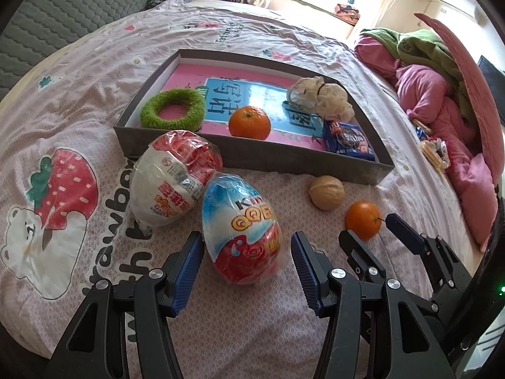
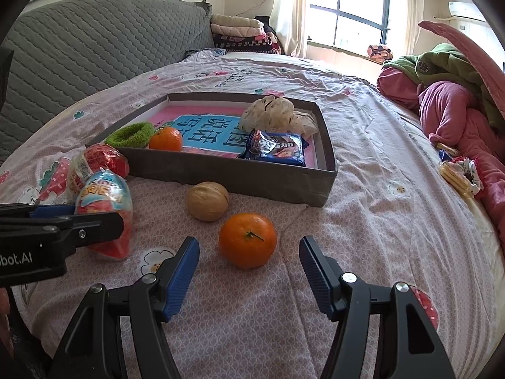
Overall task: Organize objects
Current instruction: 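Move left tool to blue candy egg while right tool approaches mandarin orange, then close left tool on blue candy egg while right tool grasps mandarin orange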
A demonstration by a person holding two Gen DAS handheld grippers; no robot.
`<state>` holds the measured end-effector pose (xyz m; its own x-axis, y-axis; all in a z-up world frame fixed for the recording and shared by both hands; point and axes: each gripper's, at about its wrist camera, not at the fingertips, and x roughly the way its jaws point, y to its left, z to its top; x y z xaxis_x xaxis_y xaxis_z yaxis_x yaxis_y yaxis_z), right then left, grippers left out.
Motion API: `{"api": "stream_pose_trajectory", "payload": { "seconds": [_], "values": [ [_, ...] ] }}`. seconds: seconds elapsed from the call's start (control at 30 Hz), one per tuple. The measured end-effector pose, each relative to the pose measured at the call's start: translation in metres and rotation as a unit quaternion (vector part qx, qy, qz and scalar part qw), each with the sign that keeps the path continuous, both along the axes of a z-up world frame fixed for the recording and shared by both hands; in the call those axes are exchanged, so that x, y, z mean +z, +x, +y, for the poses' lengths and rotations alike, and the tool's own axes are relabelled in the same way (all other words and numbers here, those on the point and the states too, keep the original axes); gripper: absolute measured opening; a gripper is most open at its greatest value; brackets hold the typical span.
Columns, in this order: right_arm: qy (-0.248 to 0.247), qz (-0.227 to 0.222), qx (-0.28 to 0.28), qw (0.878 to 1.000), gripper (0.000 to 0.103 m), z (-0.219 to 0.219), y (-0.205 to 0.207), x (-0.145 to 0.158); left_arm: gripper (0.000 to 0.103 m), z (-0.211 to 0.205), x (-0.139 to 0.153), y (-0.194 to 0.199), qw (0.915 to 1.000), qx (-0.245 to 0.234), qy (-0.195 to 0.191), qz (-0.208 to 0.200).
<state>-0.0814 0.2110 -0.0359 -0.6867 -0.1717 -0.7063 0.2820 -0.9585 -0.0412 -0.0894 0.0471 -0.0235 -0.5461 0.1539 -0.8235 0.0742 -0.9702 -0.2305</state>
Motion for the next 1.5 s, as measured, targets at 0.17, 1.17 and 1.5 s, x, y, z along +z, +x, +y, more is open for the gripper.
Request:
{"api": "stream_pose_trajectory", "payload": {
  "seconds": [0.17, 1.17, 1.5],
  "values": [
    [-0.006, -0.002, -0.004, 1.0, 0.065, 0.001, -0.005, -0.002, 0.059, -0.002, -0.002, -0.004, 1.0, 0.007, 0.0, 0.0],
    [-0.024, -0.014, 0.003, 1.0, 0.039, 0.003, -0.014, -0.01, 0.058, 0.005, -0.019, -0.014, 0.9999, -0.007, -0.012, 0.009],
    [-0.035, -0.015, 0.003, 0.999, 0.039, 0.005, -0.015, -0.008, 0.052, 0.007, -0.015, -0.009, 0.9993, -0.018, -0.023, 0.025]
  ]
}}
